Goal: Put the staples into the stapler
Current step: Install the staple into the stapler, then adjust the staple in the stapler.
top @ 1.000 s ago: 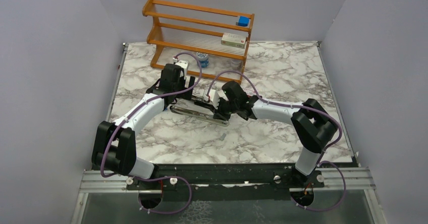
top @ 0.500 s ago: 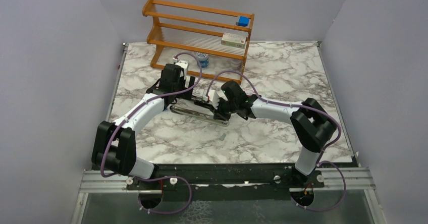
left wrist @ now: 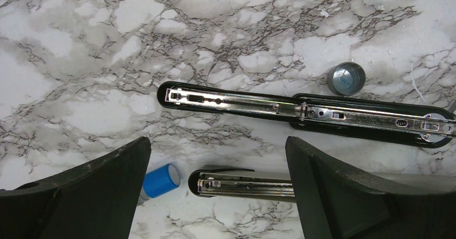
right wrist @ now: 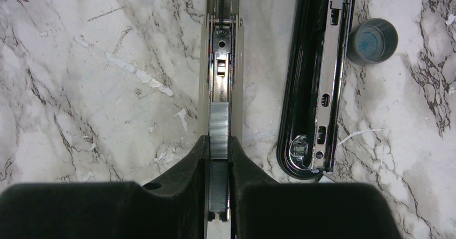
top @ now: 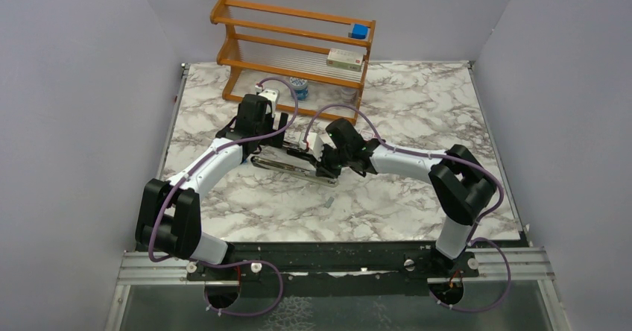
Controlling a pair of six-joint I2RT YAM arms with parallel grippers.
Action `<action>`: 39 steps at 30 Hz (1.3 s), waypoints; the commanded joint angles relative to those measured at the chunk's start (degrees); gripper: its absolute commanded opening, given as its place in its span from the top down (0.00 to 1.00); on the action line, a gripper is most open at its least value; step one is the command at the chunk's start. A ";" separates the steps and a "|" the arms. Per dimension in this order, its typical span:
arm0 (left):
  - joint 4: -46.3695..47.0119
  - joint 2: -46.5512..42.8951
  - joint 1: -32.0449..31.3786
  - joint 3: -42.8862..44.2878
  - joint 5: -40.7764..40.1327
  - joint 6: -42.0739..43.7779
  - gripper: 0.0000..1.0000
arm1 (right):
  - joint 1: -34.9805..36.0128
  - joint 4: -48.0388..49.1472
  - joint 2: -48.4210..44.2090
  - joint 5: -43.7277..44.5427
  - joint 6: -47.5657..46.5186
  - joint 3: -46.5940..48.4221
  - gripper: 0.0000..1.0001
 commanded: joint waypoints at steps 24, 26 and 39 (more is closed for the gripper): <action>0.86 -0.01 -0.30 1.17 -0.41 0.14 0.01 | -0.42 10.48 -4.06 0.45 5.34 -3.12 0.67; 0.93 -0.09 -0.25 1.11 -0.36 0.16 0.01 | -0.59 10.47 -2.41 0.43 5.68 -2.16 0.68; 0.91 -0.21 -0.25 1.10 -0.30 0.24 0.01 | -1.13 10.22 2.06 -0.26 5.74 -0.12 0.69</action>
